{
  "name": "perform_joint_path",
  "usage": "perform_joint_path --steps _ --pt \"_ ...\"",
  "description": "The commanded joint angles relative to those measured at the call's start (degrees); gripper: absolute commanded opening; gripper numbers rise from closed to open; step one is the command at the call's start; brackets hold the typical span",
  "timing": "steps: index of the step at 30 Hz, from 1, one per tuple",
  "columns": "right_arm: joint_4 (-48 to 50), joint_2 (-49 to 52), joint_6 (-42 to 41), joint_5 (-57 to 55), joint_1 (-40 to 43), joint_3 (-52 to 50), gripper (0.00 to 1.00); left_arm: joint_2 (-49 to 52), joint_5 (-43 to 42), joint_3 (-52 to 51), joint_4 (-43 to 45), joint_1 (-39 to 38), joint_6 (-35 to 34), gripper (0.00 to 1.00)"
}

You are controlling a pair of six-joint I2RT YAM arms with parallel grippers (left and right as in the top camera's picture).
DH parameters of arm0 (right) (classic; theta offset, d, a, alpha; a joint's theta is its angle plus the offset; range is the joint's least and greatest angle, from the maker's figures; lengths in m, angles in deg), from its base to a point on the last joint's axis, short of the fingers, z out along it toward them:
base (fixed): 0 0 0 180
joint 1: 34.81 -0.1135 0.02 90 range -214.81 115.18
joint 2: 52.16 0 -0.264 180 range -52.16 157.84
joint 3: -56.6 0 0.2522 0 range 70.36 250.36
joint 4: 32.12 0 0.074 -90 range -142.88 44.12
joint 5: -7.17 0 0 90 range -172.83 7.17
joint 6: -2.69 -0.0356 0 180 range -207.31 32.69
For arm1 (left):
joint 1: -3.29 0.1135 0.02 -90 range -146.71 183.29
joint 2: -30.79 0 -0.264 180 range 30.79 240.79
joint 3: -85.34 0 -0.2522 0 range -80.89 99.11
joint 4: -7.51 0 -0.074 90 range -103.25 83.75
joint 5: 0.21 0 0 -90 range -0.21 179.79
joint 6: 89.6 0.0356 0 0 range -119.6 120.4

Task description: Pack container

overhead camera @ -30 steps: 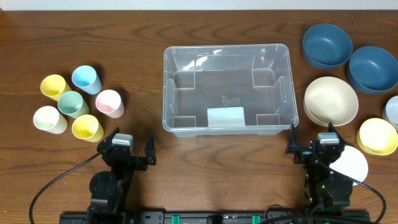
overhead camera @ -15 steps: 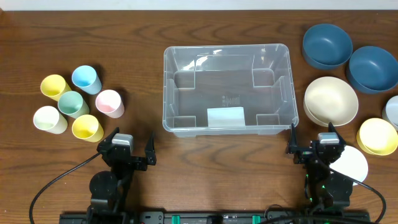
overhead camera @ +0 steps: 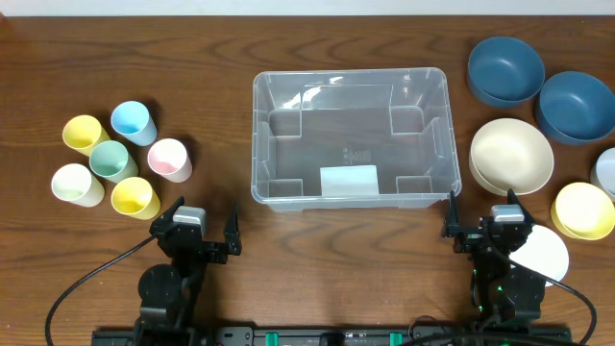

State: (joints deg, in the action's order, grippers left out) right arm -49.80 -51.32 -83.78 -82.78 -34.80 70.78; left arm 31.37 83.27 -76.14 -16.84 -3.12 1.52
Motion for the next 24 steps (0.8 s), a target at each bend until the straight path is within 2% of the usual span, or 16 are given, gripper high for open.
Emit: perform_joint_path --steps 1,13,17,19,24 --pt "-0.24 -0.52 -0.70 0.20 -0.39 -0.11 0.99 -0.35 -0.98 -0.90 -1.95 0.24 0.13 0.98" --pt "-0.24 -0.52 0.72 -0.81 -0.37 -0.11 0.99 -0.35 -0.98 -0.90 -1.95 0.24 0.13 0.98" --pt "-0.79 -0.52 -3.96 -0.61 -0.35 0.50 0.99 -0.35 -0.98 -0.90 -1.95 0.24 0.13 0.98" --pt "-2.08 -0.52 -6.84 0.44 -0.35 2.08 0.99 -0.35 -0.98 -0.90 -1.95 0.24 0.13 0.98" --pt "-7.26 -0.52 -6.82 7.72 -0.35 11.23 0.99 -0.35 -0.98 -0.90 -1.95 0.24 0.13 0.98"
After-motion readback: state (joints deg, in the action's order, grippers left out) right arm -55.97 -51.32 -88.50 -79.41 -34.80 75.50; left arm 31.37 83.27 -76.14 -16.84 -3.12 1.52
